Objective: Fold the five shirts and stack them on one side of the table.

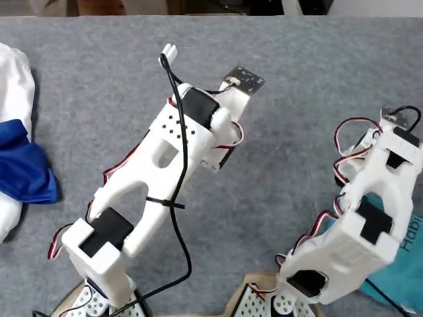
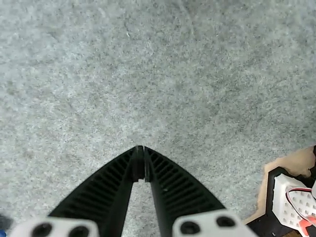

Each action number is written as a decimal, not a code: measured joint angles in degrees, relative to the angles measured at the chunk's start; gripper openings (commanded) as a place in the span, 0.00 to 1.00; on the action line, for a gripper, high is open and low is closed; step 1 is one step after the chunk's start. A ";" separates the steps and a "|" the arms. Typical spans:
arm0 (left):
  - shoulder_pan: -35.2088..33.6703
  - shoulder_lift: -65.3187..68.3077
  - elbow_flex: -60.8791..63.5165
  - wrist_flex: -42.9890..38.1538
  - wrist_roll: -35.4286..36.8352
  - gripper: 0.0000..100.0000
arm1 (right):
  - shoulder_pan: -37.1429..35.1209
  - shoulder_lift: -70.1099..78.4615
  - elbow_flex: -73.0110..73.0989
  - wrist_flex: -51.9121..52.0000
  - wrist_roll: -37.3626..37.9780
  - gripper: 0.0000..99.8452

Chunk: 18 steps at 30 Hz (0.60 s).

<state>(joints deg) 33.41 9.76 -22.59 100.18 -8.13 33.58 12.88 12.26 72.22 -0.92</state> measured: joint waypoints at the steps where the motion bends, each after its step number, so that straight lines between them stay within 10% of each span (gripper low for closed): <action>1: 0.00 0.00 0.00 0.00 0.00 0.02 | 0.00 -2.46 0.00 0.88 -0.09 0.01; 18: -2.81 -4.48 3.69 0.00 0.00 0.02 | 8.00 -18.46 21.27 -4.22 2.37 0.01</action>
<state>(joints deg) 30.59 5.27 -18.90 100.18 -8.13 41.58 -5.58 33.54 68.00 1.45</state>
